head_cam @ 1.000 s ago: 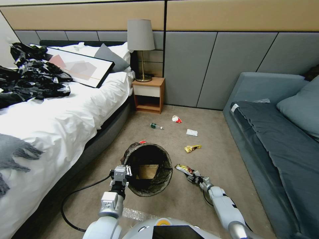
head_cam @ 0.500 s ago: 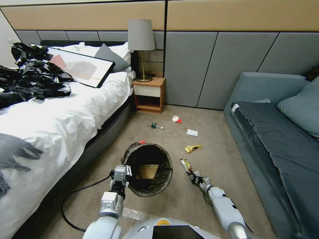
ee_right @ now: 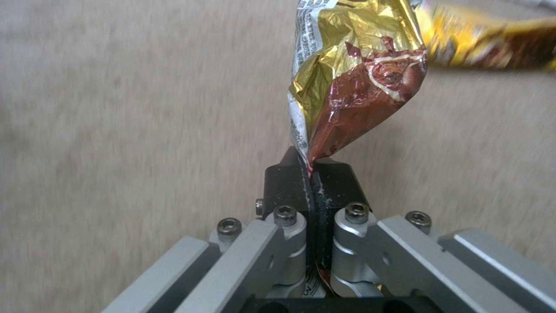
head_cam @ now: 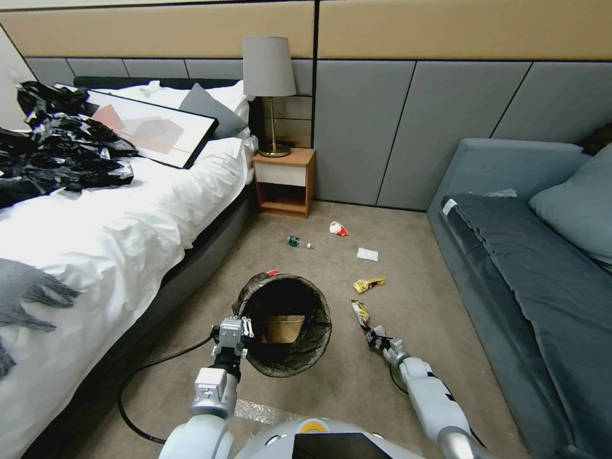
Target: Pick up the trash bin, then pick up the garbage from the floor and place it into the trash bin.
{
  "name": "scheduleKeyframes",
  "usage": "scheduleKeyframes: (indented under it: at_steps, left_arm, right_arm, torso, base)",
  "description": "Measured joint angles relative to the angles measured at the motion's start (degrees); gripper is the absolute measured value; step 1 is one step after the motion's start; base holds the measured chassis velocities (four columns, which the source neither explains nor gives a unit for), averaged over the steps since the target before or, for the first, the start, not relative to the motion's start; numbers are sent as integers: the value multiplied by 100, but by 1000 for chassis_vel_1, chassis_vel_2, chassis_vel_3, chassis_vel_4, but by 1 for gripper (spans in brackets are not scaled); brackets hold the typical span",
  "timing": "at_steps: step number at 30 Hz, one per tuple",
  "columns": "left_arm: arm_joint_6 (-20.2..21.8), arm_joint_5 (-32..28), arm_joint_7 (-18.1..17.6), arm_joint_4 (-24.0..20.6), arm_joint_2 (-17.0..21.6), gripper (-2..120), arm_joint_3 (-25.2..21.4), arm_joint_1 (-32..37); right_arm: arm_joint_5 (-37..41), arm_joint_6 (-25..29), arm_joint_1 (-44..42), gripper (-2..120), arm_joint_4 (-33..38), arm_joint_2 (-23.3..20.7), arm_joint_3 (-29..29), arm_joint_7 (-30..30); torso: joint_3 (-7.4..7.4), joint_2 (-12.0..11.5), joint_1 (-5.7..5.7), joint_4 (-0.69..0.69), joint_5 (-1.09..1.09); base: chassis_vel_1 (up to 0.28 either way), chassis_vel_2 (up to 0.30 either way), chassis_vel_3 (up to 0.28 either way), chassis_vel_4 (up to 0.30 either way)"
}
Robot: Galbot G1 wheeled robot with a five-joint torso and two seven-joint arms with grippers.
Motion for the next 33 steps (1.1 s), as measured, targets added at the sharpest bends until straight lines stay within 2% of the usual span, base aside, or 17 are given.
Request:
scheduleKeyframes:
  at_steps: [3, 5, 7, 10, 11, 12, 14, 15, 16, 18, 19, 20, 21, 23, 25, 29, 33]
  left_arm:
    - [1, -1, 1, 0, 4, 2, -6, -2]
    - [2, -4, 2, 8, 2, 2, -3, -8]
    - [2, -5, 2, 15, 1, 2, -2, -11]
    - [7, -10, 12, 48, 16, 2, 2, -42]
    - [7, -10, 12, 48, 16, 2, 2, -42]
    - [17, -24, 21, 62, 39, 2, -6, -71]
    - [21, -39, 21, 81, 46, 2, -10, -82]
    - [23, -47, 20, 112, 56, 2, -9, -82]
    - [23, -47, 20, 112, 56, 2, -9, -82]
    - [23, -51, 20, 139, 70, 2, -4, -85]
    - [23, -51, 20, 139, 70, 2, -4, -85]
    - [23, -54, 19, 147, 73, 2, -1, -94]
    - [23, -61, 19, 156, 77, 2, 7, -107]
    - [24, -63, 19, 158, 77, 2, 11, -110]
    - [25, -69, 19, 190, 80, 2, 30, -126]
    - [24, -73, 19, 216, 79, 2, 46, -147]
    - [25, -73, 18, 231, 76, 2, 59, -162]
  right_arm:
    - [148, 5, -102, 0, 379, 2, -27, 50]
    - [364, -38, -297, 0, 1074, -3, -73, 151]
    - [415, -53, -354, 0, 1279, -4, -85, 183]
    - [643, -101, -656, 0, 2406, -19, -128, 305]
    - [643, -101, -656, 0, 2406, -19, -128, 305]
    - [828, -160, -872, 0, 3139, -43, -169, 340]
    - [973, -202, -1089, 0, 3793, -68, -207, 348]
    - [1073, -216, -1272, 0, 4355, -86, -248, 345]
    - [1073, -216, -1272, 0, 4355, -86, -248, 345]
    - [1217, -238, -1497, 0, 5094, -113, -315, 336]
    - [1217, -238, -1497, 0, 5094, -113, -315, 336]
    - [1281, -250, -1595, 0, 5373, -125, -353, 327]
    - [1436, -297, -1826, 0, 6008, -159, -449, 276]
    - [1471, -302, -1880, 0, 6142, -168, -474, 259]
    - [1536, -326, -2192, 0, 6787, -250, -694, 204]
    - [1478, -326, -2444, 0, 7208, -357, -1026, 187]
    - [1323, -308, -2573, 0, 7327, -405, -1299, 185]
  torso:
    - [0, 0, 0, 1, -1]
    - [0, 0, 0, 1, -1]
    - [0, 0, 0, 1, -1]
    - [0, 0, 0, 2, -2]
    - [0, 0, 0, 2, -2]
    - [-1, 0, 0, 2, 0]
    - [-1, 0, 0, 1, -2]
    - [0, 0, 0, -1, 0]
    - [0, 0, 0, -1, 0]
    - [-1, 0, 0, 1, -2]
    - [-1, 0, 0, 1, -2]
    - [-1, 0, 0, 2, -3]
    - [-1, 0, 0, 1, 0]
    - [-1, 0, 0, 1, -2]
    - [-1, 0, 0, 1, 0]
    - [-1, 0, 0, 0, -1]
    - [-1, 0, 0, 0, -2]
  base:
    - [0, 0, 0, 0]
    - [0, 0, 0, 0]
    - [0, 0, 0, 0]
    - [0, 0, 0, 0]
    - [0, 0, 0, 0]
    - [0, 0, 0, 0]
    - [0, 0, 0, 0]
    - [0, 0, 0, 0]
    - [0, 0, 0, 0]
    - [0, 0, 0, 0]
    - [0, 0, 0, 0]
    - [0, 0, 0, 0]
    - [0, 0, 0, 0]
    - [0, 0, 0, 0]
    - [0, 0, 0, 0]
    - [0, 0, 0, 0]
    - [0, 0, 0, 0]
